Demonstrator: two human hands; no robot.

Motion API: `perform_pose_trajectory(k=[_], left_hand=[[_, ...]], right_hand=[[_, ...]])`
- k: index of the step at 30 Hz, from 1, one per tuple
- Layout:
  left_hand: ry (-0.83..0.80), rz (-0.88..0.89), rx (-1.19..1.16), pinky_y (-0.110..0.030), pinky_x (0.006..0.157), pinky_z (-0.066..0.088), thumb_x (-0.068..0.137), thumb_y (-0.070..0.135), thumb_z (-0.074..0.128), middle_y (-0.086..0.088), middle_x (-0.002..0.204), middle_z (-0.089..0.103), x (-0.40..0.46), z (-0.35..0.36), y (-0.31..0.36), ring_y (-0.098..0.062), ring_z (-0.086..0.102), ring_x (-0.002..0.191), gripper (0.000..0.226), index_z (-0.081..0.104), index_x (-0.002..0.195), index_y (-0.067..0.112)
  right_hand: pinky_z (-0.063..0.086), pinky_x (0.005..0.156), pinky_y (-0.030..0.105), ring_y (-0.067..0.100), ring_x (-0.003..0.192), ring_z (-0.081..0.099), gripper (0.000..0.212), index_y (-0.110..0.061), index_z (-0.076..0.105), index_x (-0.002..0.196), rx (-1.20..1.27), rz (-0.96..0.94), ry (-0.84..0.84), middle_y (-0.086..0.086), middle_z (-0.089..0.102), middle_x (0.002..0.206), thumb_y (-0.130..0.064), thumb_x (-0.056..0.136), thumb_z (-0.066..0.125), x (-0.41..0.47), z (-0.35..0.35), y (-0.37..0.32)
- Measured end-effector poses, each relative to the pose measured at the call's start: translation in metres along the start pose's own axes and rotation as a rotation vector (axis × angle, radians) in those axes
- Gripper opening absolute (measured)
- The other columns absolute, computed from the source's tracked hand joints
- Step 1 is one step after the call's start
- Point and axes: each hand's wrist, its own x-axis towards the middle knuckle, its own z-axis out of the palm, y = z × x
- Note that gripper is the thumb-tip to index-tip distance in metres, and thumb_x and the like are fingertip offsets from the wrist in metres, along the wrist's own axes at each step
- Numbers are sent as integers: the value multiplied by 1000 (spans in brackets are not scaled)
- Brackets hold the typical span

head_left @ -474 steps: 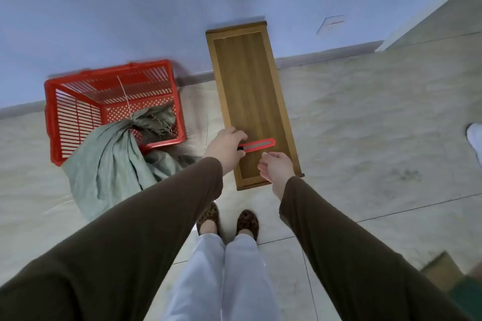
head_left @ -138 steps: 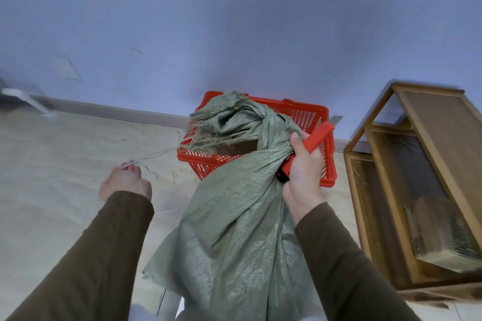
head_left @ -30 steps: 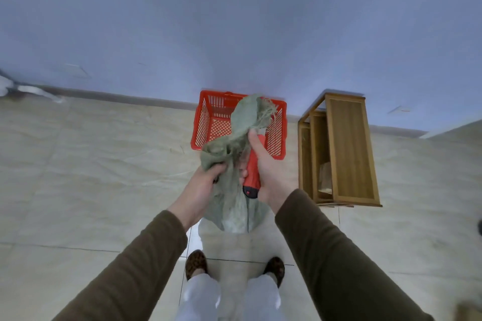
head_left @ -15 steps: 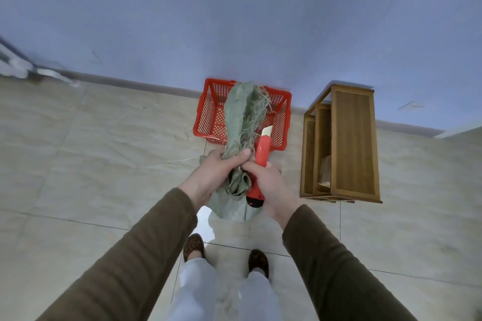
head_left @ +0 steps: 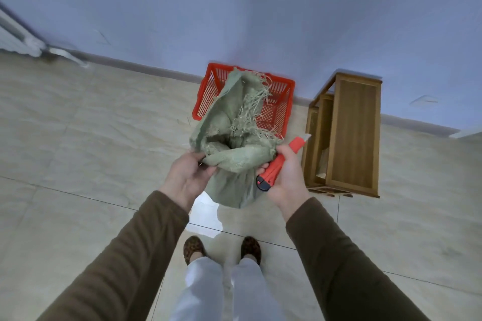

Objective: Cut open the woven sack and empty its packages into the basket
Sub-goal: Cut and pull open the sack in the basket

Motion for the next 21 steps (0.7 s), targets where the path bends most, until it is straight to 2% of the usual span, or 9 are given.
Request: perform_pose_trajectory(k=[2,3,6,8,10,13,16,19,21], left_hand=[[-3,-56,-54,-42,77,61,104,-6,25,-16,95,62,3,-3,0,-27,60,82,34,57,100,3],[-15,-66,-41,-40,77,57,100,-5,26,-13,88,58,3,-4,-1,-24,57,74,32,55,92,6],[-102,-59,164,-20,42,43,94,-4,39,0,55,43,3,-8,-5,-10,39,40,32,45,69,14],[-108,3,430,-15,34,35,95,-5,58,1,49,52,3,-11,-11,-6,44,35,30,55,71,12],[-47,65,610,-14,32,36,94,-4,66,-3,56,57,4,-17,-17,-6,45,36,16,63,86,10],[30,-19,501,-29,44,60,103,-1,54,-10,72,62,9,-32,-20,-14,62,51,10,60,100,5],[-4,-167,141,-37,55,63,107,1,49,-15,75,75,7,-46,-16,-23,75,56,16,62,98,1],[-10,-185,-150,-38,72,66,107,-3,45,-18,90,74,7,-54,-14,-28,75,78,20,63,114,-1],[5,-196,-154,-35,83,63,107,-3,38,-17,95,70,9,-55,-14,-27,68,88,27,63,115,0]], right_hand=[[42,46,24,12,53,48,31,-15,68,108,-144,1,-60,4,63,77,-42,94,72,-2,-7,-2],[46,53,28,14,60,54,43,-14,70,117,-259,-10,-53,5,68,86,-46,89,78,-2,-10,-3],[57,85,40,23,91,74,45,-20,70,119,-624,-91,29,3,80,104,-36,81,88,0,-18,0],[59,92,46,28,100,75,36,-22,71,114,-713,-145,65,4,80,107,-29,83,86,1,-21,4],[59,74,37,22,86,72,29,-21,72,113,-666,-187,120,2,79,100,-29,87,82,1,-26,8],[52,59,27,13,68,63,11,-20,74,102,-436,-222,128,-3,75,81,-26,94,77,0,-38,16],[60,87,38,23,89,72,14,-17,71,113,-108,-136,90,6,77,101,-21,99,69,-4,-48,23],[65,82,47,33,99,78,26,-15,68,125,69,0,48,16,78,116,-28,104,60,-7,-50,28],[58,95,55,40,114,72,37,-11,66,133,90,44,0,20,75,123,-33,103,60,-6,-48,32]])
